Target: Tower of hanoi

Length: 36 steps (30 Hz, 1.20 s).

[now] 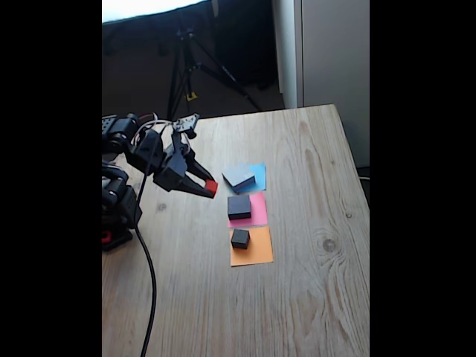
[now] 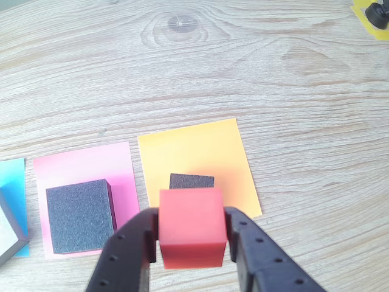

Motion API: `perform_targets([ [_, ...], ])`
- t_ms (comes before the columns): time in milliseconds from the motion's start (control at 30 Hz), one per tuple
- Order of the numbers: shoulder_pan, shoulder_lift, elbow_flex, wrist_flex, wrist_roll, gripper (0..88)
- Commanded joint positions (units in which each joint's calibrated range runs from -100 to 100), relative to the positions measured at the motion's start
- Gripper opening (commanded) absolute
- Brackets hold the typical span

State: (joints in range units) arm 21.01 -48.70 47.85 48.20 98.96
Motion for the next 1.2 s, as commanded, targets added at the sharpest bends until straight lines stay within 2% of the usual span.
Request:
perform_targets([
  [0,1.34,-1.64,5.88,-10.85,1.04,0.5],
  [133,1.26,1.84,7.51,-15.78,1.04,0.5],
  [433,1.85,10.16,21.42,-45.57,1.04,0.4],
  [867,1.18,22.50,28.24,-67.10,1.04,0.4],
  [1167,0.93,29.77,30.61,-75.84,1.04,0.4],
])
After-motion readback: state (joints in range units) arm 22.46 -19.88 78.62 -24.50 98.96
